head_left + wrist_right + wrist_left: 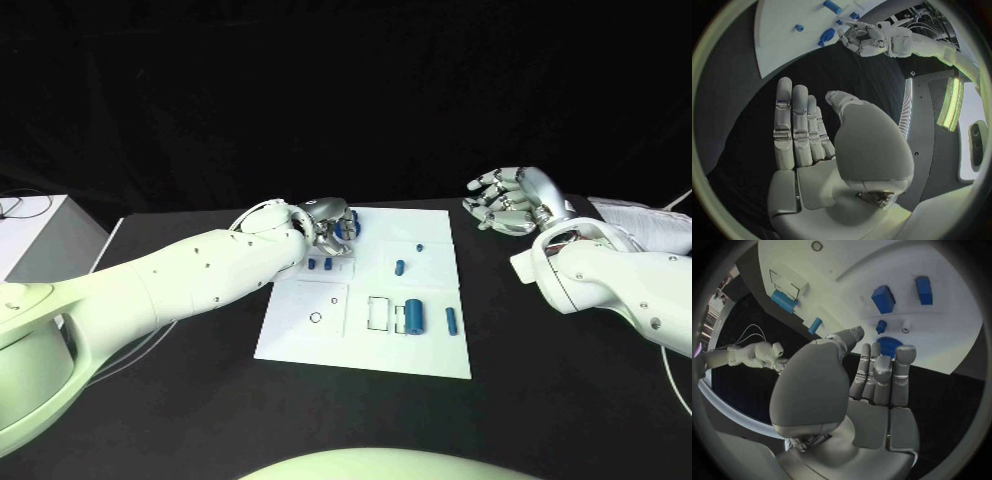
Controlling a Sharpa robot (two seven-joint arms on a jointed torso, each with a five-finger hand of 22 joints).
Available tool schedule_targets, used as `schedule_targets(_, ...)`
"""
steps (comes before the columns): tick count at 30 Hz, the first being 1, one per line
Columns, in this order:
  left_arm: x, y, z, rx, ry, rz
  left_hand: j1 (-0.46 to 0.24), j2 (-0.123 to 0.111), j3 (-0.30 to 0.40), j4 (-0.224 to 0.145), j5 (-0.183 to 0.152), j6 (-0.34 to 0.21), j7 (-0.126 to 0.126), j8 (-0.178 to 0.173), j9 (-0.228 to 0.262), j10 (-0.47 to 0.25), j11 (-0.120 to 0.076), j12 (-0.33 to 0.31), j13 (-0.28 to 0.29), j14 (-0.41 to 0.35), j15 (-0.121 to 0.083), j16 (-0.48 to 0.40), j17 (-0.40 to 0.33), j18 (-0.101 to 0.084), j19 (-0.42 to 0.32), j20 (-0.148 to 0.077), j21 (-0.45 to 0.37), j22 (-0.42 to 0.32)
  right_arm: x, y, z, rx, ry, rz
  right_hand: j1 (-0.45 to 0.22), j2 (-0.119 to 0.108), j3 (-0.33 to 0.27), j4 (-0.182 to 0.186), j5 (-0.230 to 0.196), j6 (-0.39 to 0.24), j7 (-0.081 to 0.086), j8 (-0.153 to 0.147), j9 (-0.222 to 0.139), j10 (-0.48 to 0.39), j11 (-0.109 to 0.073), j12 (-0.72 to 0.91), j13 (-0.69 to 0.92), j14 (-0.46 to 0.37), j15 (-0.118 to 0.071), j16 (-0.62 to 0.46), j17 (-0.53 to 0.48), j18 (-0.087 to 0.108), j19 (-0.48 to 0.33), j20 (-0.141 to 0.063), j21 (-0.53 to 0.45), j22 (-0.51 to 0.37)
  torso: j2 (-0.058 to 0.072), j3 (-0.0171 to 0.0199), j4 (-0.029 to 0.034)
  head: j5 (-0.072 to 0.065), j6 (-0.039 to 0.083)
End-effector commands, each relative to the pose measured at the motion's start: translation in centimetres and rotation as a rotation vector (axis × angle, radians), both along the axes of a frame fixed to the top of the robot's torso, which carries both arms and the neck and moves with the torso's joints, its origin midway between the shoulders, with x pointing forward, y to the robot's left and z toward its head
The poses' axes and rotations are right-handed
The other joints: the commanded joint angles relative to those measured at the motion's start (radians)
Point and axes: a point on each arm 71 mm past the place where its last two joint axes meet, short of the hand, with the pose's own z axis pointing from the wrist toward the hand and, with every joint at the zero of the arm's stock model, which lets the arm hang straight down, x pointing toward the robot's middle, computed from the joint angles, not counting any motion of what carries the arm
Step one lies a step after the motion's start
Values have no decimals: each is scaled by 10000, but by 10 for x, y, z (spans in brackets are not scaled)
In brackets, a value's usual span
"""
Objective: Assemble the parts on the task board
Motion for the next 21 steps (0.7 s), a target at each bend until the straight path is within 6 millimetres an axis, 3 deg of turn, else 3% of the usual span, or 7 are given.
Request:
schedule_targets(1, 1, -3, -1, 278, 201, 92, 8, 13, 149, -2, 38, 98, 12, -154, -44, 127, -14, -145, -72, 1, 38, 42, -99, -75, 34, 15, 43, 1, -1, 2, 1, -84, -116, 162, -49, -21, 37, 9, 49, 6, 53, 52, -16, 80, 2, -56, -10, 75, -27, -67, 10, 183, 93, -8, 33, -16, -6, 1, 16, -25, 7)
schedule_targets(7, 2, -5, -2, 489, 521, 112, 15, -30, 247, -5, 25, 197, 48, -330, -85, 219, 0, -358, -174, -32, 43, 54, -216, -67, -7, 18, 37, -26, -1, 3, 1, -77, -112, 185, -58, -21, 37, 14, 54, 9, 52, 53, -16, 83, 2, -55, -12, 80, -27, -68, 13, 183, 96, -8, 34, -17, 20, 2, -13, -23, 8)
schedule_targets(14, 4, -1, -5, 708, 792, 243, -99, -43, 62, -13, 0, 232, 54, -482, -117, 154, 41, -564, -257, -171, 86, 34, -450, -47, -133, 55, -38, -148, -2, 2, 1, -75, -117, 177, -74, -26, 36, 23, 63, 11, 51, 52, -17, 87, 2, -55, -15, 86, -28, -71, 17, 183, 99, -8, 36, -21, -2, -6, 18, -48, -33)
schedule_targets(21, 5, -3, -6, 701, 798, 311, -58, -1, 73, -27, 18, 226, 60, -562, -135, 191, 43, -614, -277, -193, 91, 40, -491, -40, -158, 64, -51, -169, -2, 3, 2, -105, -152, 215, -74, -26, 36, 23, 63, 11, 51, 52, -17, 87, 2, -55, -15, 86, -28, -71, 17, 183, 99, -8, 36, -21, 6, 0, -2, -42, -48)
